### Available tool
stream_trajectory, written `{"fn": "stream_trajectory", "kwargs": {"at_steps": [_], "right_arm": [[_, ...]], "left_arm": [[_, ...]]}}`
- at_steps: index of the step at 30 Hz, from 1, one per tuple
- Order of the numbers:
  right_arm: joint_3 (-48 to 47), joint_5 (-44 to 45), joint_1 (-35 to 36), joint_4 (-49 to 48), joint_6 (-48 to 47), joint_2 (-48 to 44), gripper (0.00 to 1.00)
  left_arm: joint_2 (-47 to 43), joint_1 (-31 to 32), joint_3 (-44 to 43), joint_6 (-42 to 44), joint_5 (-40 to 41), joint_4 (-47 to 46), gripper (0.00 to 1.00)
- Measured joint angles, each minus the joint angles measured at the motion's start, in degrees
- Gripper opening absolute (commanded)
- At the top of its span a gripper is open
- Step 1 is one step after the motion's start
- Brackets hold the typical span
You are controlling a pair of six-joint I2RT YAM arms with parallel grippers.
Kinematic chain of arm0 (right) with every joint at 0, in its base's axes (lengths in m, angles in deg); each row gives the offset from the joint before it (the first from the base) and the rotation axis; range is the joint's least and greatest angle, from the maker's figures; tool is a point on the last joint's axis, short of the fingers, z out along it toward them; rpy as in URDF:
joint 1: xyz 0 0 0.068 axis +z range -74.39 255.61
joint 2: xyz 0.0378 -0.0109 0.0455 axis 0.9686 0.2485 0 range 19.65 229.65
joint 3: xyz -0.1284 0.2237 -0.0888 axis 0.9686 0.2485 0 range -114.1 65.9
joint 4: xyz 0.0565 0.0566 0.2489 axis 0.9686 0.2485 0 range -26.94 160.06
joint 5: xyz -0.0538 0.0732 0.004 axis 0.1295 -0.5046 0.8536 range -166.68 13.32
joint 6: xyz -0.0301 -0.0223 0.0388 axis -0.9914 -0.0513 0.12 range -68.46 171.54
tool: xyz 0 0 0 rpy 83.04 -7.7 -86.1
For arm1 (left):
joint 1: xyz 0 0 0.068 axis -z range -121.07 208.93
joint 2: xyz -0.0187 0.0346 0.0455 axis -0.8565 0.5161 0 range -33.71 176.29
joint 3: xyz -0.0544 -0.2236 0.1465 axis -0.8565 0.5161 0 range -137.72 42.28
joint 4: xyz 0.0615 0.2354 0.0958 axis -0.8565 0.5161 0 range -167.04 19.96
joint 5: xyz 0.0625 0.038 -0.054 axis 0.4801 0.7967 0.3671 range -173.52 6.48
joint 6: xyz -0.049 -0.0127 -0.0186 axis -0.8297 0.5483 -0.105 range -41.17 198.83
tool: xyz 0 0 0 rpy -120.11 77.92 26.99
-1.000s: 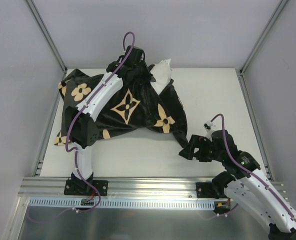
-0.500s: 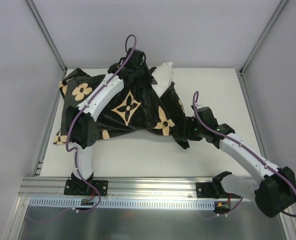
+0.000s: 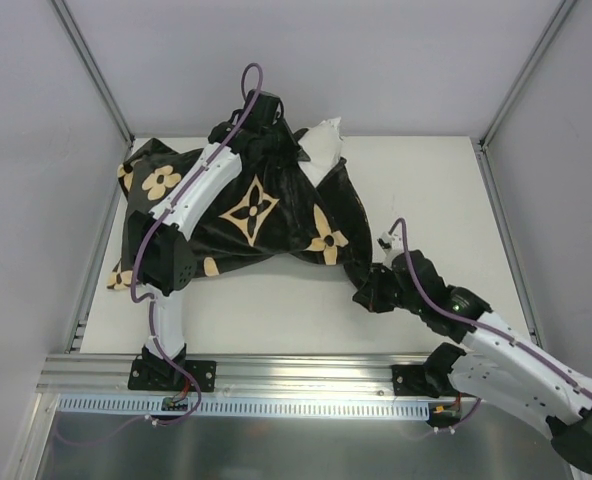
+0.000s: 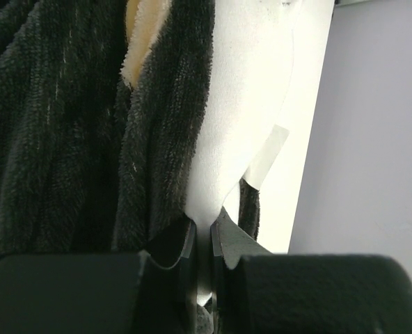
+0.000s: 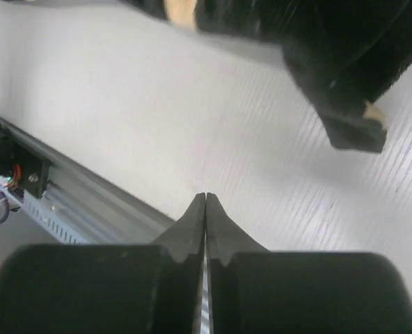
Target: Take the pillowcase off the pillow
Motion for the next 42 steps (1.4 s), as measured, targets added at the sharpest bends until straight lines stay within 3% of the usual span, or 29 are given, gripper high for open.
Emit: {"fn": "stream_trajectory", "kwargs": {"at_steps": [5,6,7,9,11,20,22,23,24,26,27,29,34,42], "right_arm": [[2.01,4.7,4.66,5.05,3.52,-10.34,0.01],[2.51,5.77,4.66,6.1,4.02,-11.32,0.1],[2.89,6.82,4.63,6.93,4.57,-11.65,0.29],[2.93,8.61,4.33,8.37,5.14,-10.69,0.91],[2.4,9.4,2.62,9.4,3.87,-8.04,1.0],[-6.47,3.87,-10.21,6.99,-4.87,8.02,0.99],[-7.87,1.22,-10.32,3.89,-6.54,11.8,0.91],[-8.02,-0.04,-10.16,1.88,-7.06,13.57,0.85],[-8.02,-1.09,-9.88,0.2,-7.28,15.15,0.69],[-8.0,-2.19,-9.01,-2.27,-7.26,17.77,0.47],[-8.0,-2.6,-8.44,-3.56,-6.99,18.82,0.21],[-7.91,-2.89,-6.91,-5.57,-6.25,19.82,0.01],[-6.64,-1.51,-2.08,-7.93,-4.07,17.68,0.01],[0.24,5.84,6.58,-7.43,2.73,3.04,0.01]], "left_arm": [[0.15,-1.46,-0.96,-0.59,-1.03,-0.13,0.0],[0.15,-1.53,-1.01,-0.74,-1.2,-0.17,0.0],[0.15,-1.57,-1.01,-0.85,-1.53,-0.22,0.0],[0.15,-1.84,-0.92,-0.9,-2.62,-0.17,0.0],[0.04,-1.84,-0.39,-0.87,-3.45,-0.37,0.0],[-5.6,-1.75,8.59,-0.35,-7.5,-1.11,0.0],[-6.64,-1.77,8.76,-0.31,-7.56,-0.74,0.0],[-7.02,-1.79,8.76,-0.31,-7.58,-0.72,0.0],[-7.32,-1.84,8.76,-0.31,-7.63,-0.7,0.0],[-7.5,-1.84,8.76,-0.33,-7.78,-0.61,0.0],[-7.5,-1.86,8.76,-0.35,-7.87,-0.63,0.0],[-7.5,-1.84,8.76,-0.35,-7.91,-0.46,0.0],[-7.5,-1.84,8.74,-0.5,-7.85,-0.35,0.0],[-4.92,-1.81,4.66,-2.56,-6.78,0.33,0.0]]}}
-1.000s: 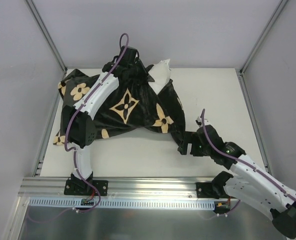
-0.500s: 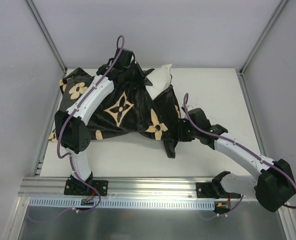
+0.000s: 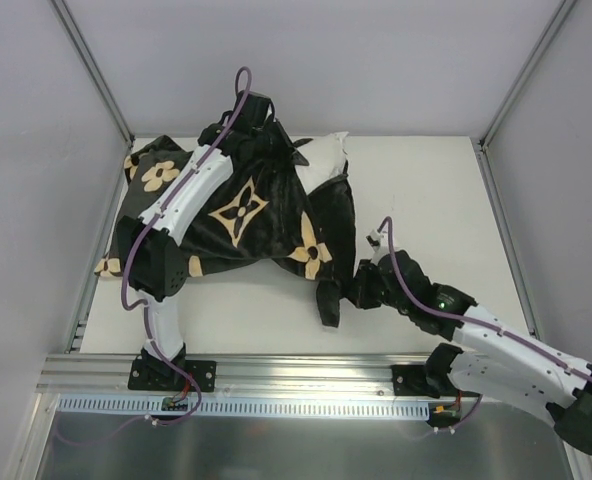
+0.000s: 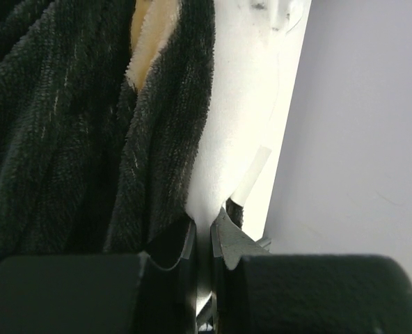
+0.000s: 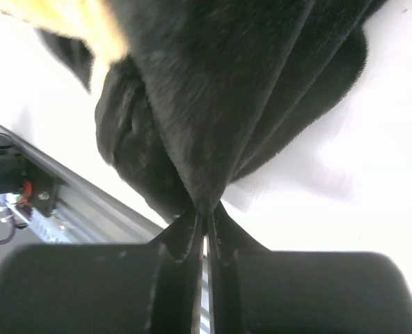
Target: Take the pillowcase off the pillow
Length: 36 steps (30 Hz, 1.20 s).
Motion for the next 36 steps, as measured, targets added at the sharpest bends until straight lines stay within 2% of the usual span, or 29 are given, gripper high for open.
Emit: {"fn": "stream_trajectory", "kwargs": {"at_steps": [4,8,17,23,30,36], "right_arm": [[1.95,5.75,6.69,2.16,4.35,-7.37,0.01],[5.42,10.75,12.68,3.26,9.09,-10.86,0.01],[10.54,18.03,23.71,2.62,20.83,-4.22,0.01],[10.54,22.1,25.03,5.16,26.23,-7.54,0.01],[10.47,25.83,25.22,10.14,31.45,-15.52,0.01],[9.99,26.56,25.81,13.11,34.01,-17.33,0.01]], "left_arm": [[3.43,0.0,-3.61,-1.33,-0.07,1.09,0.0],[5.22,0.02,-4.83,-2.47,-0.46,1.86,0.0],[5.27,0.0,-4.83,-4.07,-1.7,5.29,0.0],[3.82,-2.27,-2.86,-4.9,-2.29,5.05,0.0],[-1.25,-7.56,-0.39,-4.85,-3.58,5.81,0.0],[-4.44,-8.2,2.67,-4.96,-3.65,5.33,0.0]]}}
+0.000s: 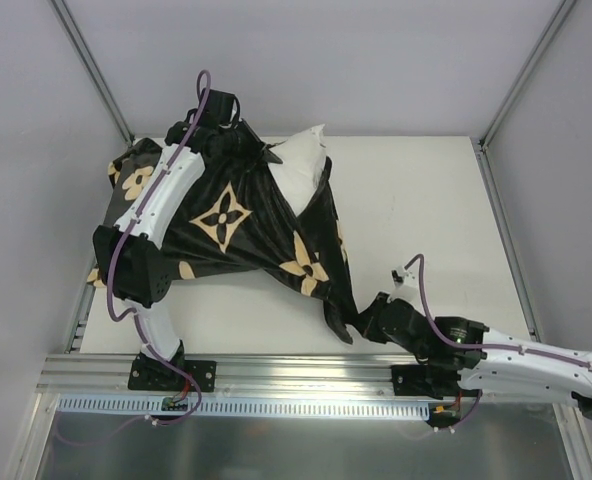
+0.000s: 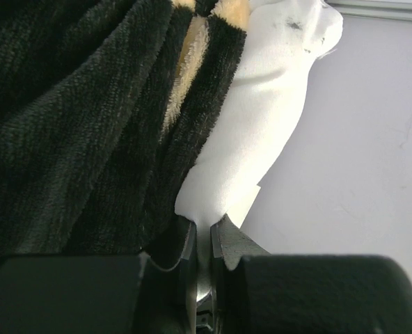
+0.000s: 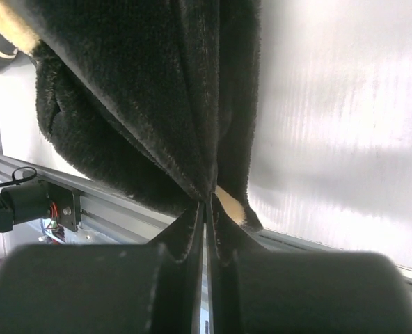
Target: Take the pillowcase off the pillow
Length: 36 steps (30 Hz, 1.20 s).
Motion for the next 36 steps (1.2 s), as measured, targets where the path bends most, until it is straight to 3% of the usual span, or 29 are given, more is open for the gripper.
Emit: {"fn": "stream_trajectory", "kwargs": {"at_steps": [6,7,8,11,12,19,23,28,36], "right_arm": [[0.76,-0.09,7.58,-5.14,6.05,14.64,0.01],[-0.68,0.33,8.33,-4.46,6.47,17.55,0.05],[-2.38,0.76,8.52,-3.32,6.45,19.76,0.34],[-6.21,-0.39,7.61,3.1,3.65,21.0,0.77],[-6.86,-1.36,5.44,5.07,1.29,20.46,0.8],[-15.65,-7.85,-22.45,10.91,-17.73,14.78,0.86],[-27.04,-18.47,-35.58,10.84,-26.75,20.81,0.85],[-39.26,-30.01,-38.6,4.81,-28.87,32.76,0.82],[-49.07,-35.01,-37.94,1.22,-27.26,47.36,0.7]], "left_arm": [[-1.22,0.0,4.2,-0.15,-0.52,-0.02,0.0],[-1.22,0.0,4.63,-0.13,-0.61,-0.02,0.0],[-1.22,0.0,4.94,-0.13,-0.59,-0.13,0.0],[-1.55,-0.35,6.12,0.26,0.15,-4.15,0.0],[-2.21,-0.61,7.28,0.79,0.57,-6.8,0.0],[-8.37,0.55,18.14,3.61,1.79,-13.29,0.0],[-9.29,2.38,20.61,4.96,1.86,-13.73,0.0],[-9.92,4.13,22.53,6.1,2.1,-13.94,0.0],[-10.03,4.85,22.88,6.4,2.6,-14.27,0.0]]}}
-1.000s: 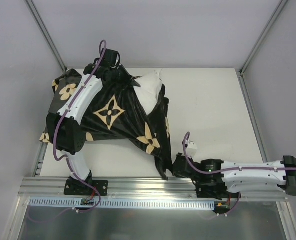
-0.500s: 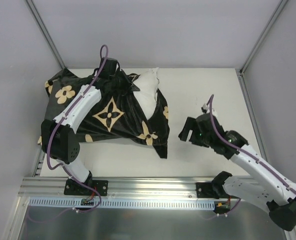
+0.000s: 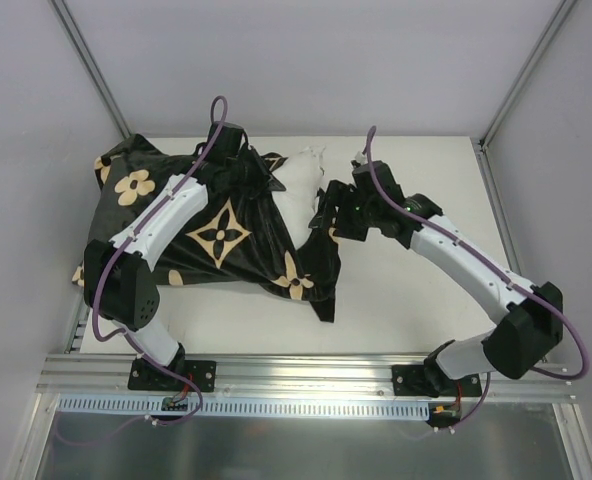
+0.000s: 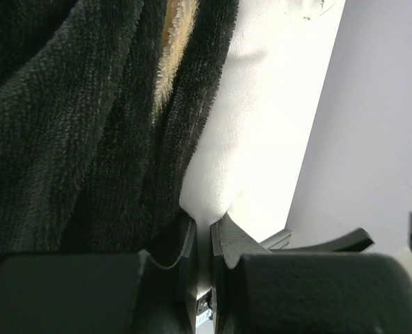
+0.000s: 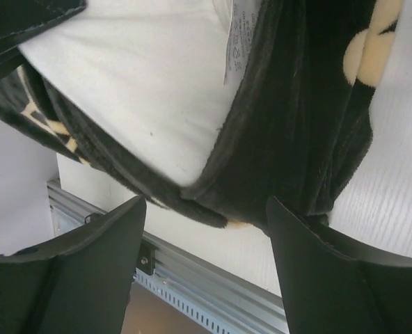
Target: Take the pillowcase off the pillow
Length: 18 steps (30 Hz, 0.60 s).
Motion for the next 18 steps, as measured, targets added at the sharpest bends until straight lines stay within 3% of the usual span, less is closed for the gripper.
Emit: {"fn": "stream_trajectory", "kwargs": {"at_steps": [4,7,18], "right_arm": [[-0.33,0.24,0.52,-1.38,0.57,4.5,0.52],[0.31,0.44,0.52,-1.95,0.94,6.73,0.47],[5.4,0.52,0.5,-5.29,0.87,7.89,0.58]], "left_arm": [[0.0,0.04,0.0,0.15,0.02,0.0,0.0],[0.0,0.04,0.0,0.2,0.04,-0.02,0.0],[-0.02,0.2,0.0,1.09,0.11,0.04,0.0]]}}
